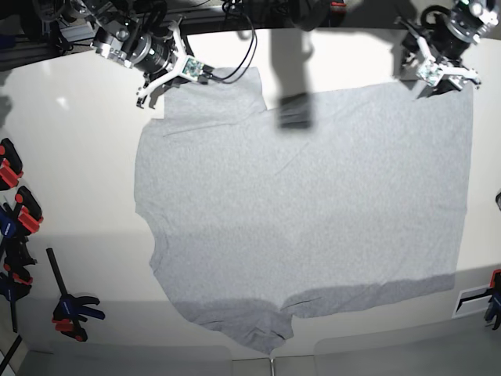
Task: Fold the T-shirt properly
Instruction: 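Grasp the shirt's shoulder corners with both grippers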
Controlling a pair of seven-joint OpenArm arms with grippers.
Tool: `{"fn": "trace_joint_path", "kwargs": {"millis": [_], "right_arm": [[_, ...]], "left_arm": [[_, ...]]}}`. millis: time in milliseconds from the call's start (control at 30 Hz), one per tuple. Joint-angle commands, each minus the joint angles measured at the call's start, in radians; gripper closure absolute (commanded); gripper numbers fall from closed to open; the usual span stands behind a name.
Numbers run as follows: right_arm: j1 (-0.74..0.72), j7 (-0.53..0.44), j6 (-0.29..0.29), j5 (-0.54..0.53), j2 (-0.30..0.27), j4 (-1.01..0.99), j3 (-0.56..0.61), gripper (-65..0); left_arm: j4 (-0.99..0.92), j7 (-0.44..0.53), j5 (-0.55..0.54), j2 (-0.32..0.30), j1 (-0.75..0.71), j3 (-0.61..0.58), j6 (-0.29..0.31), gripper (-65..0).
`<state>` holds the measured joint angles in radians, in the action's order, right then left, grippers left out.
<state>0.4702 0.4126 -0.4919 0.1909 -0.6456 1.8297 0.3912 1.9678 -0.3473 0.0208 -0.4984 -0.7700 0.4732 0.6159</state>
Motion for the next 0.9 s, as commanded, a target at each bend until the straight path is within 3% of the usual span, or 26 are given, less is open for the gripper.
{"fn": "trace_joint_path", "kwargs": {"millis": [0, 100, 200, 500, 700, 867], "right_arm": [[0.004, 0.058, 0.006, 0.034, -0.013, -0.006, -0.004, 0.0], [0.004, 0.060, 0.006, 0.034, -0.002, -0.006, -0.004, 0.0], [0.005, 0.063, 0.006, 0.034, 0.003, -0.006, -0.004, 0.0], [0.004, 0.071, 0.014, 0.034, 0.003, -0.006, -0.004, 0.0], [0.004, 0.074, 0.053, 0.034, 0.003, -0.006, -0.004, 0.0], [0.004, 0.075, 0.053, 0.034, 0.003, -0.006, -0.004, 0.0]], "left_arm": [[-0.028, 0.034, -0.011, -0.038, -0.006, 0.010, -0.014, -35.0], [-0.163, 0.129, -0.010, -0.120, -0.005, 0.010, -0.083, -35.0], [-0.264, 0.224, -0.010, -0.203, -0.006, 0.010, -0.088, -35.0], [-0.366, 0.151, -0.010, -0.404, -0.006, 0.009, -0.088, -35.0], [-0.368, 0.151, -0.010, -0.467, -0.006, 0.008, -0.082, -35.0], [-0.372, 0.181, -0.010, -0.466, -0.006, -0.013, -0.017, -35.0]]}}
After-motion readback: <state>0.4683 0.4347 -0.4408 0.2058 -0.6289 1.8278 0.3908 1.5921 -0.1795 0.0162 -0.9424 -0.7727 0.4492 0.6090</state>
